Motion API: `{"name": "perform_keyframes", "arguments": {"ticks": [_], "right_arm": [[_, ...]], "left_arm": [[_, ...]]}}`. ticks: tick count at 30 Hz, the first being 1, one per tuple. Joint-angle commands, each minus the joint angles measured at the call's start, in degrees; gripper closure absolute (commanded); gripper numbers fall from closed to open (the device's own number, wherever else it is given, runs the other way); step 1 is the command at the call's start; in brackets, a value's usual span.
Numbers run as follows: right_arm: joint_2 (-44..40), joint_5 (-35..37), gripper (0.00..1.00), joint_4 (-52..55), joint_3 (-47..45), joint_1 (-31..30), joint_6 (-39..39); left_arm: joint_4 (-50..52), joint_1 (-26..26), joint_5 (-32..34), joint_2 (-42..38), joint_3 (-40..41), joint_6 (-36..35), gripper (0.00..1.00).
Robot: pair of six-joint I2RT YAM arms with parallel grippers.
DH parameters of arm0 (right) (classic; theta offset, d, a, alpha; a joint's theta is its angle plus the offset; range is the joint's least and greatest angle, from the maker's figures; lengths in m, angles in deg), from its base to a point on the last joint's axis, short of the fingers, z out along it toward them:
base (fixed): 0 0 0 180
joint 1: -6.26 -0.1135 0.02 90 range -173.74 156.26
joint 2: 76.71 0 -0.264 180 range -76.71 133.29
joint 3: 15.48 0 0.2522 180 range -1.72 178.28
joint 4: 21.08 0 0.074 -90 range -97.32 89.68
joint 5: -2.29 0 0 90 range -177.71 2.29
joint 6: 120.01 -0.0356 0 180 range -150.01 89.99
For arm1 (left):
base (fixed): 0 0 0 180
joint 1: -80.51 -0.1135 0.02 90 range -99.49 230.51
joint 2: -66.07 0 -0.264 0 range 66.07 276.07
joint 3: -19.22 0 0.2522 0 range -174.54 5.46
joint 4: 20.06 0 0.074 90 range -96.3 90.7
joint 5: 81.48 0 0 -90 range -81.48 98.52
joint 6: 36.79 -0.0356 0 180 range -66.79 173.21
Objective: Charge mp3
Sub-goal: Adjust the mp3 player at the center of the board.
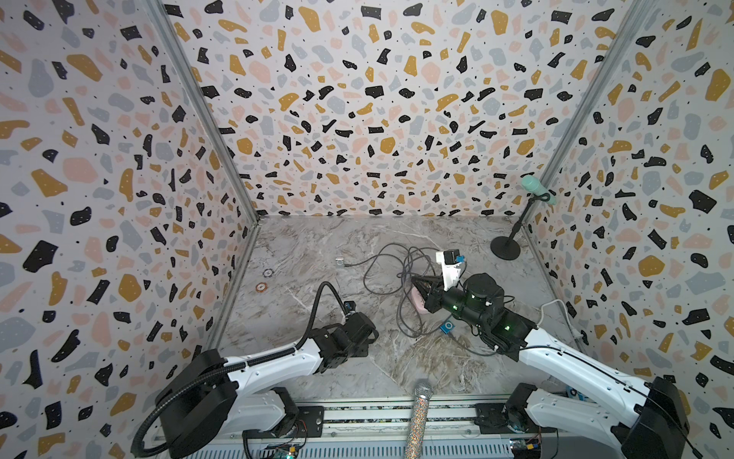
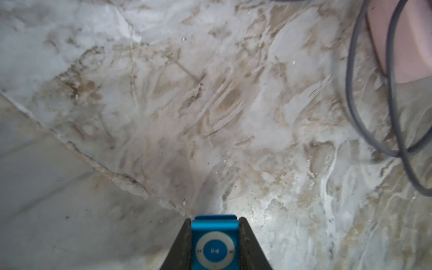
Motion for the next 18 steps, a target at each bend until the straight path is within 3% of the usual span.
{"name": "perform_keyframes", "arguments": {"ticks": [1,15,18], "right_arm": [[-0.35,-1.77,1.0,1.22,2.03,0.7,-0.56],[-2.46,-3.23,1.0,2.27,0.7,2.0,-0.83],[-3.11,-3.44,1.0,2.56,0.63,2.19,-0.86]], "left_arm": [[-2.25,0.2,0.53,1.4,0.38,-0.27,0.76],[0.77,0.67,-3.87,5.72,0.81,-2.69,0.69],[2.19,0.96,-4.3,5.89,0.21,-3.12,0.62]]}}
